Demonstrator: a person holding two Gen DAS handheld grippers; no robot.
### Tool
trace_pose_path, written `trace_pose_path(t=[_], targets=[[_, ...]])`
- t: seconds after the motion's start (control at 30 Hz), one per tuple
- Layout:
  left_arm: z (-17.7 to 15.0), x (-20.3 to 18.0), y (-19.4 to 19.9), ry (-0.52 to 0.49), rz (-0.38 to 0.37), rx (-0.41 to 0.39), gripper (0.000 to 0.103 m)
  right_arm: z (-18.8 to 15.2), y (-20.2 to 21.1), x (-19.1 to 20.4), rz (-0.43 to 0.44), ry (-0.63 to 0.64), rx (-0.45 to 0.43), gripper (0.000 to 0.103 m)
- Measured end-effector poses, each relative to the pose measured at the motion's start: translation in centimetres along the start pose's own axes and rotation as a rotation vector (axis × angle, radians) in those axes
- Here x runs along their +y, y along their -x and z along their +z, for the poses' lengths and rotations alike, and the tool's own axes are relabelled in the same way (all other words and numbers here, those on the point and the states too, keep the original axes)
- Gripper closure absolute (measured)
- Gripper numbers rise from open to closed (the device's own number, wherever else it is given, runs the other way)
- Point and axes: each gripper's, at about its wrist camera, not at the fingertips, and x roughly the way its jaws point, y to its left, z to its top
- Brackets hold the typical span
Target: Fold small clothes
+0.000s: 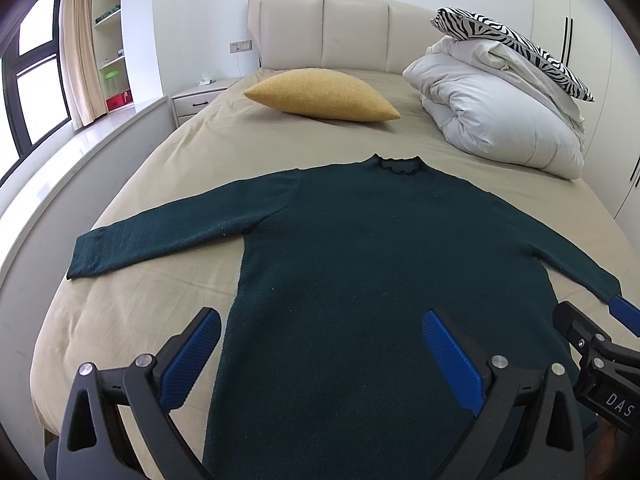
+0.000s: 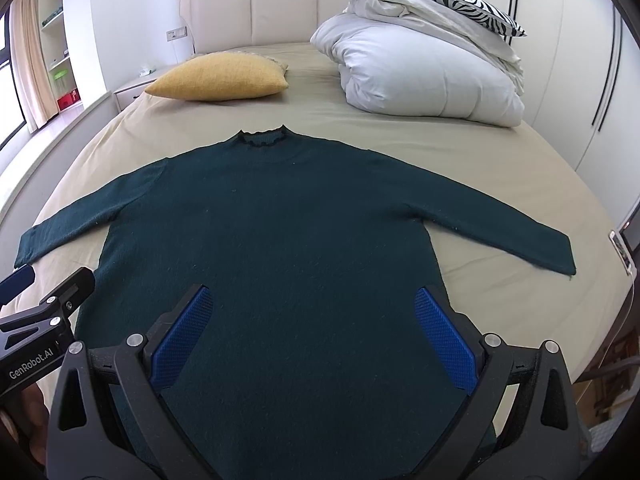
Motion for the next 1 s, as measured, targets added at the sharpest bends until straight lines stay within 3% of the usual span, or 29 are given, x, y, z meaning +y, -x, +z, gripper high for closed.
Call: trace_pose_path(t=[1.0], targets=[[-0.02, 0.22, -0.01, 0.005, -0.001, 0.002, 0.0, -0.29, -0.11, 0.24, 0.007, 0.004, 0.008, 0.0]])
